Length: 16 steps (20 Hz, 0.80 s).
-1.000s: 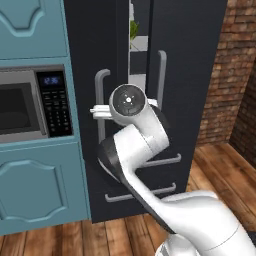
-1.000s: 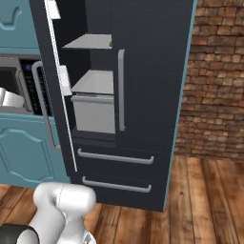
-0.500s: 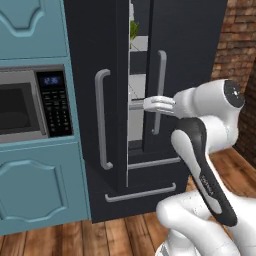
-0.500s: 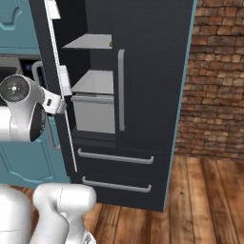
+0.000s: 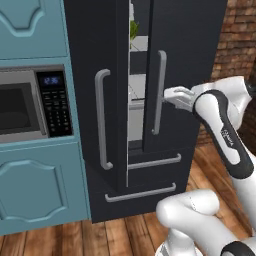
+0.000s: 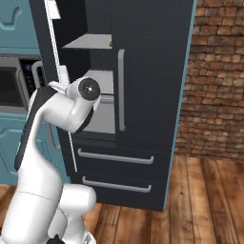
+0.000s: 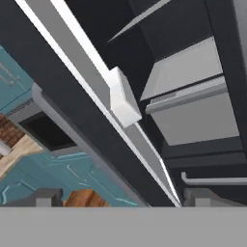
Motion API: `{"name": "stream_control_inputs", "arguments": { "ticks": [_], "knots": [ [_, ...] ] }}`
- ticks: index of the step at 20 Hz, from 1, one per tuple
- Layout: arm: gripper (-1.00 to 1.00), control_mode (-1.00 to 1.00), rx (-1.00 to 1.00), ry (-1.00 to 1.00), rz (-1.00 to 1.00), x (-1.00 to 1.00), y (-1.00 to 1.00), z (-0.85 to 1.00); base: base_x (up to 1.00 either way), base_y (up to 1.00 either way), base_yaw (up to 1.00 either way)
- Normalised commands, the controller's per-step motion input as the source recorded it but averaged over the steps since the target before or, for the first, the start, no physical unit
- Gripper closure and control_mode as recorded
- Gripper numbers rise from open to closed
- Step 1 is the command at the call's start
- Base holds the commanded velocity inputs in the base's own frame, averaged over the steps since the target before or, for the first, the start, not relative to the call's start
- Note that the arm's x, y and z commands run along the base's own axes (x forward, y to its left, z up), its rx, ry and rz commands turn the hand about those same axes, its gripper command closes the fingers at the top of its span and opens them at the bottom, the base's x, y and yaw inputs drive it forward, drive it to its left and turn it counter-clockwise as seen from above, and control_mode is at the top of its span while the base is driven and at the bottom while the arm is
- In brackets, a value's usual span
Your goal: Take the lemon wedge from the fridge and place it on the plate with fish on the dining counter.
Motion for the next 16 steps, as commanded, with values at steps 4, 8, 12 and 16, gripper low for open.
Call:
{"name": "stream_control_inputs", "arguments": {
  "ticks": [4, 8, 12, 16],
  "knots": [
    [-1.00, -1.00, 0.00, 0.15, 0.02, 1.00, 0.18, 0.00, 0.00, 0.00, 0.00],
    [-1.00, -1.00, 0.00, 0.14, 0.03, 1.00, 0.34, -0.08, 0.00, 0.00, 0.00],
    [-1.00, -1.00, -0.02, 0.03, 0.12, 0.98, 0.87, -0.03, 0.00, 0.00, 0.00],
    [-1.00, -1.00, -0.01, 0.00, 0.22, 0.67, 1.00, -0.03, 0.00, 0.00, 0.00]
  ]
}}
